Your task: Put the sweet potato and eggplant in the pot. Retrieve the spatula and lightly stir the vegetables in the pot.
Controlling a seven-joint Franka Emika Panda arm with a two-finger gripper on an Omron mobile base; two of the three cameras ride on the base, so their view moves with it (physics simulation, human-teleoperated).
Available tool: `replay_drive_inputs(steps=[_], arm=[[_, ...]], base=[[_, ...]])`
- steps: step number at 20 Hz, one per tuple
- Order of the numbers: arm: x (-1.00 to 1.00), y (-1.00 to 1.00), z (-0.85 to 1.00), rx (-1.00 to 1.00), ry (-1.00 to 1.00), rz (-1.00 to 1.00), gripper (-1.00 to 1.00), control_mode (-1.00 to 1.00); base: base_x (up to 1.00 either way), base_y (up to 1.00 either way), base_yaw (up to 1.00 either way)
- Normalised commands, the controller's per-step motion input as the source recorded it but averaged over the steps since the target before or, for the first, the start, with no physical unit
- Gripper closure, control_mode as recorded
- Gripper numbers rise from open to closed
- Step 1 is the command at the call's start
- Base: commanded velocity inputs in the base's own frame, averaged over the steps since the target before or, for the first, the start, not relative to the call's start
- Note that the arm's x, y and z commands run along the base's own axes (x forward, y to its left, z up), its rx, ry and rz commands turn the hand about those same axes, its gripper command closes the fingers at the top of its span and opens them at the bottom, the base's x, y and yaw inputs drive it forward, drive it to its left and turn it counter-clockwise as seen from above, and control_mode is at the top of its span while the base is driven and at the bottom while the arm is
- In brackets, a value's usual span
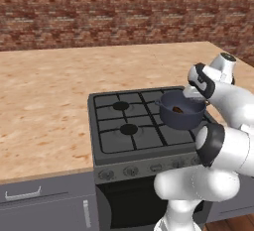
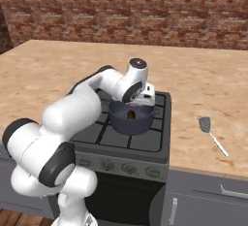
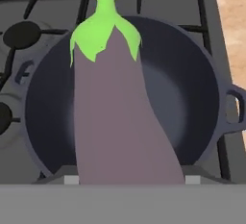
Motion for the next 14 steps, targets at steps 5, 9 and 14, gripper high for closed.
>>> replay_drive_inputs(steps=[5,9,14], arm=[[0.38,0.06,0.00,-0.08,0.39,0.05,1.00,-1.00],[0.37,0.00,-0.02,0.00,0.21,0.03,1.00,-1.00],[0.14,0.00,-0.19,0.04,0.00,0.04,1.00,-1.00]], base=[[0.00,0.00,0.00],[0.00,0.00,0.00],[0.00,0.00,0.00]])
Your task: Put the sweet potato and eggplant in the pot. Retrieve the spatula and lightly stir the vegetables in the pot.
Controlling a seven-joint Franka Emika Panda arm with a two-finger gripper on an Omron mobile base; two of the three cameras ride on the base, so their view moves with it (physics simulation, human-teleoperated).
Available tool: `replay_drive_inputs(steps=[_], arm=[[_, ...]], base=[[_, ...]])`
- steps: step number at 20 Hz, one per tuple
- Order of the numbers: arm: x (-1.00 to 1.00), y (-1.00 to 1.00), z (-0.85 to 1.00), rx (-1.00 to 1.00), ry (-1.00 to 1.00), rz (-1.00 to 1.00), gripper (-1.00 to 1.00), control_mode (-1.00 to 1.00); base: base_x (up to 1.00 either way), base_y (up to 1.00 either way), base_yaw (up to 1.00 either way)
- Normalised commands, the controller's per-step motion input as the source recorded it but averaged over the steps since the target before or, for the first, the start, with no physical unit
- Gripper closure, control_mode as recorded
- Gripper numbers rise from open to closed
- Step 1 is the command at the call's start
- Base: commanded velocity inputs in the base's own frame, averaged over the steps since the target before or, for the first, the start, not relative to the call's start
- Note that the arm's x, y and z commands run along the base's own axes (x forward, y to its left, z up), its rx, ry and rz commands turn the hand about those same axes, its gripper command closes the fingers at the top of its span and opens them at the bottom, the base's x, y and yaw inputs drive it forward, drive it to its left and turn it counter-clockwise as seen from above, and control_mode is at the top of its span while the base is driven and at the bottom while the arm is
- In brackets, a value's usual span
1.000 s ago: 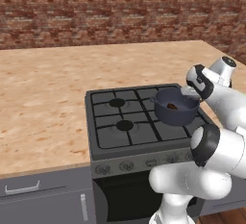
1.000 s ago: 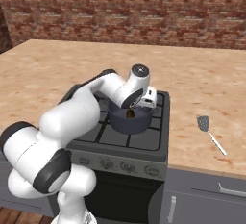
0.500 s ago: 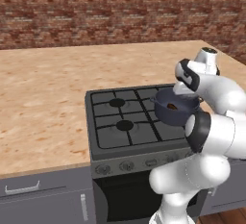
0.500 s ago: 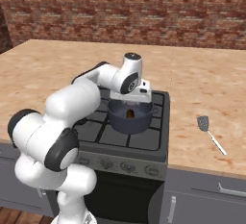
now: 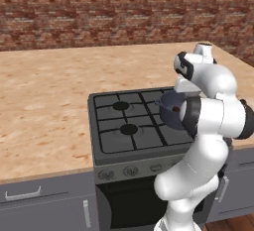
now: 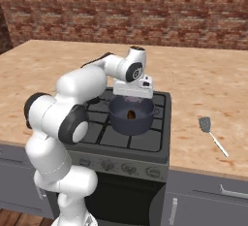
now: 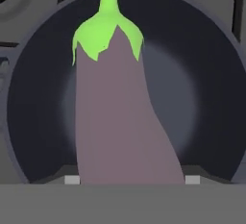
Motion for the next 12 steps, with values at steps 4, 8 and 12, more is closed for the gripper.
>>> replay_drive_inputs(steps=[4,8,12], arm=[[0.01,0.00,-0.46,0.02,0.00,0.04,1.00,-1.00],[0.00,0.00,-0.47,0.00,0.03,0.02,1.00,-1.00],[0.00,0.03,-0.09,0.00,0.04,0.00,1.00,-1.00]], base=[[0.00,0.00,0.00],[0.00,0.00,0.00],[0.00,0.00,0.00]])
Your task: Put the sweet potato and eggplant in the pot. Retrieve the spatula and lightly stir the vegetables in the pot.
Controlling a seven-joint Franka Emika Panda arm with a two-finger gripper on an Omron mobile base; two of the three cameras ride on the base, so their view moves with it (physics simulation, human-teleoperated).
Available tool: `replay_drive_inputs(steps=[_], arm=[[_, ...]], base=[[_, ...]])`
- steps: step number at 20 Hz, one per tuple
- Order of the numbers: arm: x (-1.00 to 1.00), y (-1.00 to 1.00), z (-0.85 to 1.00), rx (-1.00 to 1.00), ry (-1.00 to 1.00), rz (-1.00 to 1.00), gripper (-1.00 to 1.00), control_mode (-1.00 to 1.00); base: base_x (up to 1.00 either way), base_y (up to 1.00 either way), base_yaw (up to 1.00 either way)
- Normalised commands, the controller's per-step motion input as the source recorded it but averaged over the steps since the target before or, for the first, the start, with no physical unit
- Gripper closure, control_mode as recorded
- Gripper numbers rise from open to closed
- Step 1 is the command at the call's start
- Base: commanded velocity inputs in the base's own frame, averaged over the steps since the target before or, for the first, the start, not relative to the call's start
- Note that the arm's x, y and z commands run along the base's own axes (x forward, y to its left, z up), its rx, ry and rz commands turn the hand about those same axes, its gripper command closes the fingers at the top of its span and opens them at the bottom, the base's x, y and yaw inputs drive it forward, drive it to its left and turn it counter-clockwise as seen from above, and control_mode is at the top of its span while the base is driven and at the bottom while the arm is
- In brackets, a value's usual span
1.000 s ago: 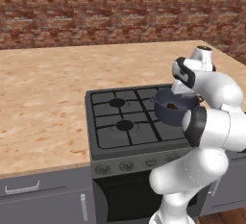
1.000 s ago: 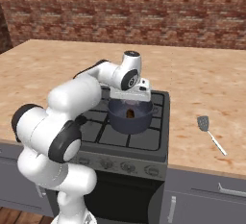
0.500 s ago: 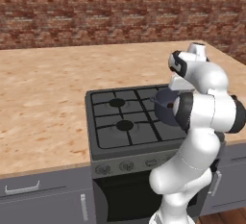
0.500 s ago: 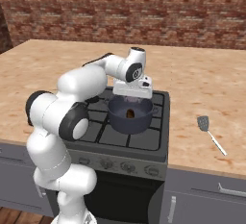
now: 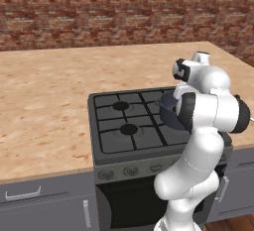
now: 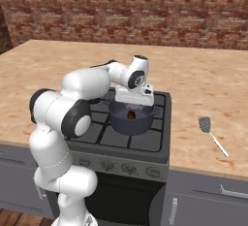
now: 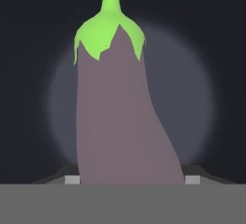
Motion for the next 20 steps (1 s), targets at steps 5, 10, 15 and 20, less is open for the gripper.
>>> replay_drive_inputs(steps=[5,10,15,20], arm=[[0.00,0.07,0.00,0.00,0.02,0.00,-1.00,-1.00],[0.00,0.09,0.00,0.00,0.00,0.00,-1.00,-1.00],[0.01,0.03,0.00,0.00,-0.01,0.00,-1.00,-1.00],[0.09,0.00,0.06,-0.02,0.00,0.00,-1.00,-1.00]], base=[[0.00,0.00,0.00],[0.00,0.00,0.00],[0.00,0.00,0.00],[0.00,0.00,0.00]])
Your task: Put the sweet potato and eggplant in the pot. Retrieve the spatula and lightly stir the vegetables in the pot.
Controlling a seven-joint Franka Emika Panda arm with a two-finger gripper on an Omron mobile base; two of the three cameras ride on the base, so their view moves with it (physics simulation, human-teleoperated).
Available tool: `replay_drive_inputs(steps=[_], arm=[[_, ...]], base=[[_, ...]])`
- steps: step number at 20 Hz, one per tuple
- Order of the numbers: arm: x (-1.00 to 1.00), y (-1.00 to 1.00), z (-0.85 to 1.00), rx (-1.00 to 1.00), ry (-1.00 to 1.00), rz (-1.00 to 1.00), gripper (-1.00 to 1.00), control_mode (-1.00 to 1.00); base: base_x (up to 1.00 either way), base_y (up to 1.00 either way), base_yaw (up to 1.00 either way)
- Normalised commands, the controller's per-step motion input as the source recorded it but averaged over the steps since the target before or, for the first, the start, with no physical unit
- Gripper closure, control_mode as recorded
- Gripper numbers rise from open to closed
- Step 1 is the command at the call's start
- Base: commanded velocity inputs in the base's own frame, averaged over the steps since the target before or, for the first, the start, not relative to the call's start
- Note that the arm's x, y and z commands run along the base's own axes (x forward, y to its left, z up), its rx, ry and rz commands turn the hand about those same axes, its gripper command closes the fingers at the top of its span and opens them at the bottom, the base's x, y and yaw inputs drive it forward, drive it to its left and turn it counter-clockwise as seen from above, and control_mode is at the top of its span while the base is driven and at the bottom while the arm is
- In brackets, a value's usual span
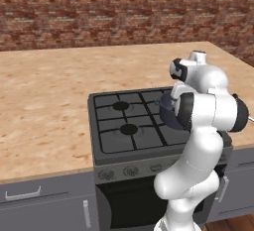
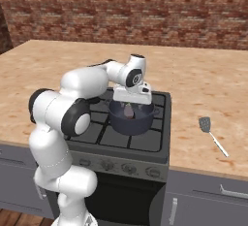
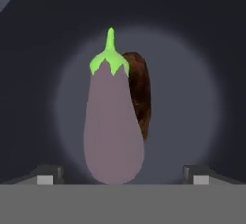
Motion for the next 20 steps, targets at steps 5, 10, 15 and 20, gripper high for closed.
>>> replay_drive_inputs(steps=[5,10,15,20], arm=[[-0.04,0.00,0.30,0.00,-0.01,-0.01,-1.00,-1.00],[-0.35,-0.16,0.32,0.00,-0.10,-0.02,-1.00,-1.00],[-0.44,-0.51,0.16,0.00,-0.11,0.00,-1.00,-1.00],[-0.28,-0.80,0.03,0.00,-0.03,0.00,-1.00,-1.00]], base=[[0.00,0.00,0.00],[0.00,0.00,0.00],[0.00,0.00,0.00],[0.00,0.00,0.00]])
